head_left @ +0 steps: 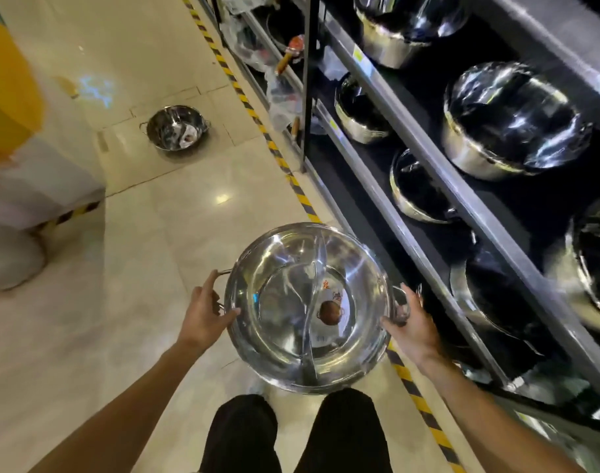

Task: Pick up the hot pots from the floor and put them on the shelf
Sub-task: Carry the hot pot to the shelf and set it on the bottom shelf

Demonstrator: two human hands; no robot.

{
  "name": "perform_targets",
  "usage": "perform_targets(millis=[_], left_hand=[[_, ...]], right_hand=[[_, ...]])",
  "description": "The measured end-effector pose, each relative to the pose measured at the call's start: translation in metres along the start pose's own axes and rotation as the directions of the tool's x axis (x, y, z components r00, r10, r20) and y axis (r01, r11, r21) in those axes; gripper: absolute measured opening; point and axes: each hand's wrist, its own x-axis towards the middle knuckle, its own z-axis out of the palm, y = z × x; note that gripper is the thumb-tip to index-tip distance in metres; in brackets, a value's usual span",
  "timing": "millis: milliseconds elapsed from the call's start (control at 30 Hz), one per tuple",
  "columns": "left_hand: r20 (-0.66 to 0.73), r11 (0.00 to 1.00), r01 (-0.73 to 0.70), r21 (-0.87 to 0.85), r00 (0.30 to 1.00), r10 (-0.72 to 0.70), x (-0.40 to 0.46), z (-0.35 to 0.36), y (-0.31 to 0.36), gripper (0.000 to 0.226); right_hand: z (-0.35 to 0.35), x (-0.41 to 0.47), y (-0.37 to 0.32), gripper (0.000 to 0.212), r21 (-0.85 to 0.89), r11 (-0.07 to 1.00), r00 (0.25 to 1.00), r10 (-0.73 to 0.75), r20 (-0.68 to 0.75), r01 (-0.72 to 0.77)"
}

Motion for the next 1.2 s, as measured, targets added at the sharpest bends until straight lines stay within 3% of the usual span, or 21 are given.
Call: perform_targets(millis=[133, 300, 633, 867, 933, 1033, 1100, 1200], left_hand=[[-0.067, 0.996, 0.063, -0.06, 0.996, -0.067, 0.036, 0.056, -0.007, 0.092], [-0.126, 0.988, 0.114, -0.106, 0.984, -0.127, 0.102, 0.161, -0.067, 0.095], [-0.083, 0.979, 0.077, -0.186, 0.992, -0.094, 0.233, 0.34, -0.189, 0.088], [-0.207, 0.972, -0.174, -0.161, 0.968, 0.139, 0.375, 0.414, -0.177, 0.084], [-0.258, 0.95, -0.273, -0.155, 0.939, 0.228, 0.411, 0.432, -0.164, 0.084], [-0.314, 0.912, -0.38, -0.156, 0.894, 0.32, 0.459, 0.454, -0.144, 0.085], [-0.335, 0.887, -0.443, -0.13, 0.861, 0.382, 0.486, 0.462, -0.133, 0.082], [-0.314, 0.847, -0.529, -0.046, 0.813, 0.491, 0.518, 0.468, -0.122, 0.076]], right_hand=[[0.013, 0.076, 0.031, 0.094, -0.023, 0.999, 0.999, -0.033, -0.005, 0.033], [0.069, 0.17, 0.109, 0.086, -0.129, 0.992, 1.0, -0.011, -0.028, 0.007], [0.19, 0.297, 0.254, 0.073, 0.013, 0.992, 0.979, 0.128, -0.158, -0.127], [0.212, 0.422, 0.297, 0.084, 0.035, 0.999, 0.936, 0.029, -0.351, -0.018], [0.207, 0.459, 0.304, 0.084, 0.041, 0.999, 0.893, -0.013, -0.45, 0.035], [0.199, 0.507, 0.307, 0.066, 0.031, 0.995, 0.803, -0.059, -0.594, 0.096], [0.191, 0.534, 0.309, 0.082, 0.016, 0.992, 0.754, -0.087, -0.651, 0.129], [0.174, 0.562, 0.316, 0.106, 0.009, 0.996, 0.821, -0.065, -0.567, 0.085]])
